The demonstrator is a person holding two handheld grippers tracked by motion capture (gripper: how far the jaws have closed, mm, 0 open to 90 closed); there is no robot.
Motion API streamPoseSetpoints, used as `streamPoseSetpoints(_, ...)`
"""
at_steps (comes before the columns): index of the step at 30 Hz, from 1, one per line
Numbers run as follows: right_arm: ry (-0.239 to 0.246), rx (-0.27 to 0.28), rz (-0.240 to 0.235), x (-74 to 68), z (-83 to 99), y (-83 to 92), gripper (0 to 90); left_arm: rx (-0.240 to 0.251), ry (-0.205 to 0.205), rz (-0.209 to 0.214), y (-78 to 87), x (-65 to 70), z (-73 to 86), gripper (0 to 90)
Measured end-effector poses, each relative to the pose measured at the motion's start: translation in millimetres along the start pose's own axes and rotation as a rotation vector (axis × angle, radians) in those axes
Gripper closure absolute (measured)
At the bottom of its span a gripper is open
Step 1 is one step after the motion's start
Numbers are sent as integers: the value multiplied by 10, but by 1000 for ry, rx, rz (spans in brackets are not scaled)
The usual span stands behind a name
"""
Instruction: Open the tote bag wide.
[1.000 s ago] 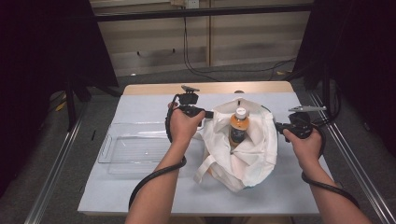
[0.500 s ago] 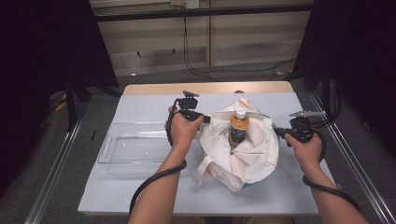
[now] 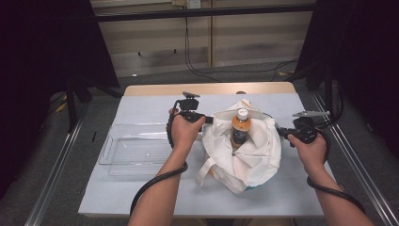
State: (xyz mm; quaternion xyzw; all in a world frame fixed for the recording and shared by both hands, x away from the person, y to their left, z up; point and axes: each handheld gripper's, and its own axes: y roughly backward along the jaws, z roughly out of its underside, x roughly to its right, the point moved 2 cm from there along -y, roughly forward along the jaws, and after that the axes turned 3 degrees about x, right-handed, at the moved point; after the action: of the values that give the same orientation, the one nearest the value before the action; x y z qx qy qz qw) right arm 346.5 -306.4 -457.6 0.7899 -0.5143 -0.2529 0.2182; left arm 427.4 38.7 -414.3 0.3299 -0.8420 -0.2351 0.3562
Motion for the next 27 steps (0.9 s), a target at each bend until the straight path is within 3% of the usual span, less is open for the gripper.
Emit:
streamPoseSetpoints(12,10,5,-11,-24,-276,196,647,21,-21,13,59,67,-49,818)
streamPoseSetpoints(15,4,-8,7,-19,-352,252,602,24,-20,13,61,75,-55,819)
streamPoseSetpoints(27,-4,1,50,3,-501,353,533,22,-38,4,70,116,-74,819)
